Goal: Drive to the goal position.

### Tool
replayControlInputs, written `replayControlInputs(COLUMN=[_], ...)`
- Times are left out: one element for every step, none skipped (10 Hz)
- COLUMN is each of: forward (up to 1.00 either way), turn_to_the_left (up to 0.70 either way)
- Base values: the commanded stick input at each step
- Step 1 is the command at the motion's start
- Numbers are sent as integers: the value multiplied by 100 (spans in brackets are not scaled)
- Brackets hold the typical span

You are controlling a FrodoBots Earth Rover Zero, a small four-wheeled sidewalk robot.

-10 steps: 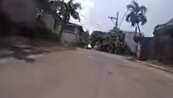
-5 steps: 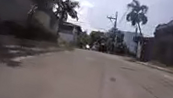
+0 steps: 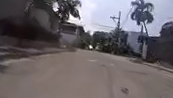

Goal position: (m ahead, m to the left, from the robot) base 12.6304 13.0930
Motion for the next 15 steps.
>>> replayControlInputs(forward=[100,100,100,100,100,100,100,100,100,100,100,100,100,100,100], turn_to_the_left=[-40,-29,0,0,0,0,0,0,0,0,0,0,0,0,0])
